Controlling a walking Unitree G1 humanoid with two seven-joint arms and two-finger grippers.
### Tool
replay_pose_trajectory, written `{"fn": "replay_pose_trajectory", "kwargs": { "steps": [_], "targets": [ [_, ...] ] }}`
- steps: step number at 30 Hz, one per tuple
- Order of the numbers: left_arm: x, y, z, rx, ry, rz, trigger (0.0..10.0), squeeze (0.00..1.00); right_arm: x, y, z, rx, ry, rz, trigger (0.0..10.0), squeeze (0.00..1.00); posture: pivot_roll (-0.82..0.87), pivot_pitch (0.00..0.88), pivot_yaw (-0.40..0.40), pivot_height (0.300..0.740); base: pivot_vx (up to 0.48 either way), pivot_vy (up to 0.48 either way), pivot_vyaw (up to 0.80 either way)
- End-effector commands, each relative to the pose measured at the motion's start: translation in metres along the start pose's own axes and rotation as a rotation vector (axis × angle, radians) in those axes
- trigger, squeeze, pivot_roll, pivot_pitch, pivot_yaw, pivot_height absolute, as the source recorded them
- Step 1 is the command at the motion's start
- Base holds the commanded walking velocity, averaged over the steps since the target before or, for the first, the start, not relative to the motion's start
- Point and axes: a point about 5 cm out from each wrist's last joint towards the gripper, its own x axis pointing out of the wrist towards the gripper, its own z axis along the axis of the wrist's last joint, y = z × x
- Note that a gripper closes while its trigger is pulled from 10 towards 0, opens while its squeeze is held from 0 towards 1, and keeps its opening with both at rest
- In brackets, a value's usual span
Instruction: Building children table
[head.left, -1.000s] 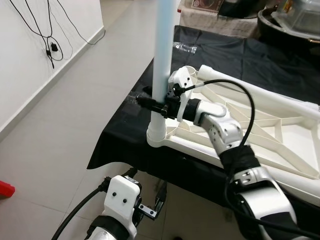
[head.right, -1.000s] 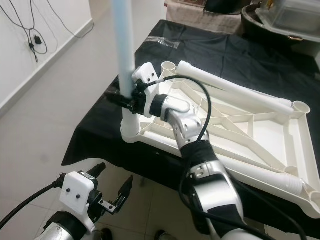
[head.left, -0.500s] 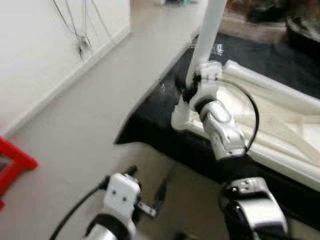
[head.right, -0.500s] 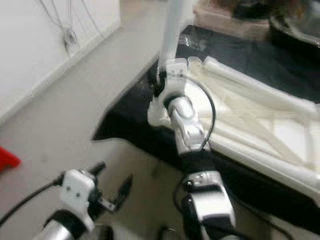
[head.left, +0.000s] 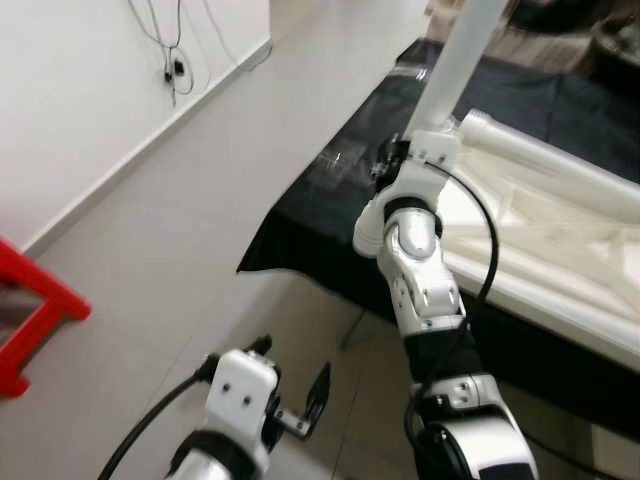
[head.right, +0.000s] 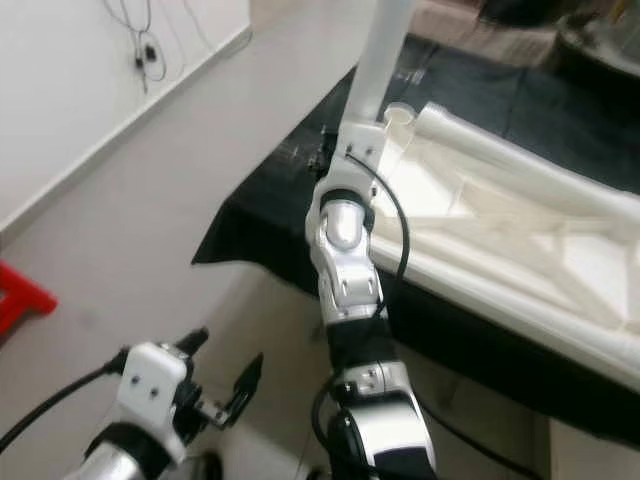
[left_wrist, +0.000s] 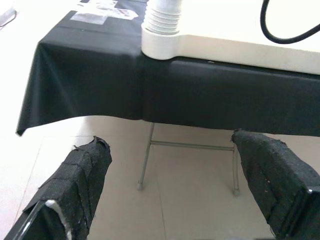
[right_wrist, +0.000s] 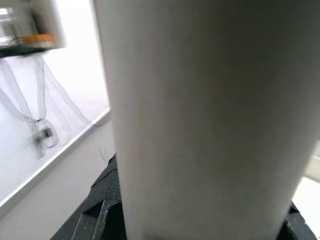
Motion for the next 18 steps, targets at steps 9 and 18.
{"fn": "replay_pose_trajectory", "kwargs": {
  "steps": [9,18],
  "targets": [
    [-0.002,-0.003,-0.005,-0.012,0.026,-0.012,10.0,0.0,-0.006,-0.013,-0.035,-0.129,0.127,-0.282,10.0,0.0,0.11,0.246,-0.086,0.74,0.0,0.0,0.0],
    [0.0,-0.001,-0.007,-0.019,0.029,-0.009,10.0,0.0,0.004,0.028,0.016,0.146,-0.049,0.163,10.0,0.0,0.11,0.218,-0.084,0.74,0.0,0.0,0.0]
  ]
}}
